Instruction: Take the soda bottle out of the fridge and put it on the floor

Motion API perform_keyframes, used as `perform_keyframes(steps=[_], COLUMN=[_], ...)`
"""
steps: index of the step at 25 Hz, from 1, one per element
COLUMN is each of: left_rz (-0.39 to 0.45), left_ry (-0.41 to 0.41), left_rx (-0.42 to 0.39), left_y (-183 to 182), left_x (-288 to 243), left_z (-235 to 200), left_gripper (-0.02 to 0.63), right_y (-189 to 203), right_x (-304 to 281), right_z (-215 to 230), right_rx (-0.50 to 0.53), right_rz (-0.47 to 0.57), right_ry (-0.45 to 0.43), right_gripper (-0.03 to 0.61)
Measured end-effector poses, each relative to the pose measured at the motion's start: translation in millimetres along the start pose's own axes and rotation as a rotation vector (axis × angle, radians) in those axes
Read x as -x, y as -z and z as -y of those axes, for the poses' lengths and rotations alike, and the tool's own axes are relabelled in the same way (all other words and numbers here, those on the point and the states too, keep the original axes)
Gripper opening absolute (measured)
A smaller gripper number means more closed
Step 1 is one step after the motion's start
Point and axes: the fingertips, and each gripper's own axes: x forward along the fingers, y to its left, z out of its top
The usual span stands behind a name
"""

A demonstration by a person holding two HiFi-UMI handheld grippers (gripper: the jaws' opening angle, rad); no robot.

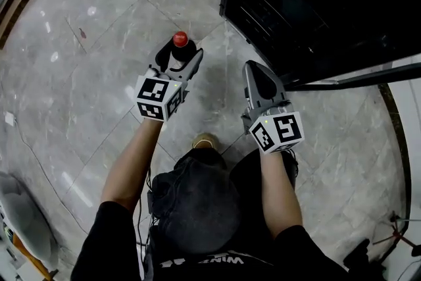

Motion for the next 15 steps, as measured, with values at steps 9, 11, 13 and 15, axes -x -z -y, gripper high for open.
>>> perform_keyframes(steps=[9,11,13,15], left_rz=[-0.039,-0.046,-0.055,-0.065], left_ry=[0.008,0.011,0.008,0.000], left_rx=[0.019,0.024,0.033,0.044], left_y=[68,81,92,102], left_x=[-25,-30,-35,-39], left_z=[5,6,5,5], left_gripper=[0.310,0.310,0.310,0.310], right_y=[6,6,8,10], right_x=[5,6,6,7], right_z=[12,13,12,14], right_rx=[-0.008,-0.025,-0.031,-0.026], right_rz=[-0.014,-0.014,-0.021,-0.031], right_ry=[0.018,0.020,0.020,0.019], right_gripper=[0.023,0.023,0.023,0.023])
